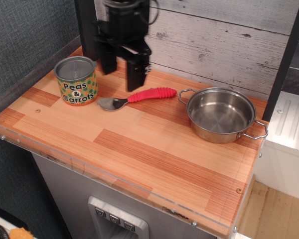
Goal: Slide the blue spoon into the space between the can and the silver pan.
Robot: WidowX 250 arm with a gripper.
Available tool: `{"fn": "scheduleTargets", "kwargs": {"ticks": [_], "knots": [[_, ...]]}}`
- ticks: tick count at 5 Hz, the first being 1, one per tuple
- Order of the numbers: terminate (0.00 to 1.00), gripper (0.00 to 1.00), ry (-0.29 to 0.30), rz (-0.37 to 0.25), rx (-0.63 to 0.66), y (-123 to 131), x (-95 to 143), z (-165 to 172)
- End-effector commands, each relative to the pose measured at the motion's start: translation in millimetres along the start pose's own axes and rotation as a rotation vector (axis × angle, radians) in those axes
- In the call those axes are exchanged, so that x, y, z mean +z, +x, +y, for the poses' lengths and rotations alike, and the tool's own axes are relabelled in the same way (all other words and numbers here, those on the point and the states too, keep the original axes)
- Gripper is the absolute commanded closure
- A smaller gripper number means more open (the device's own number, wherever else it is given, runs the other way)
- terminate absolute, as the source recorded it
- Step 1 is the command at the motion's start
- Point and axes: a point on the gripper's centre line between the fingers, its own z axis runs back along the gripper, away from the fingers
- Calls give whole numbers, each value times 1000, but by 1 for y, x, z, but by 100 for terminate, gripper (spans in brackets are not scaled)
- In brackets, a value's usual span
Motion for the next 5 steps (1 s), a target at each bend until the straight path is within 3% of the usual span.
{"fn": "scheduleTargets", "kwargs": {"ticks": [1,3,4,5], "knots": [[0,0,38,-17,163,-49,18,30],[0,0,42,53,270,-84,10,70],[0,0,42,53,270,-84,10,70],[100,0,42,53,270,-84,10,70]]}}
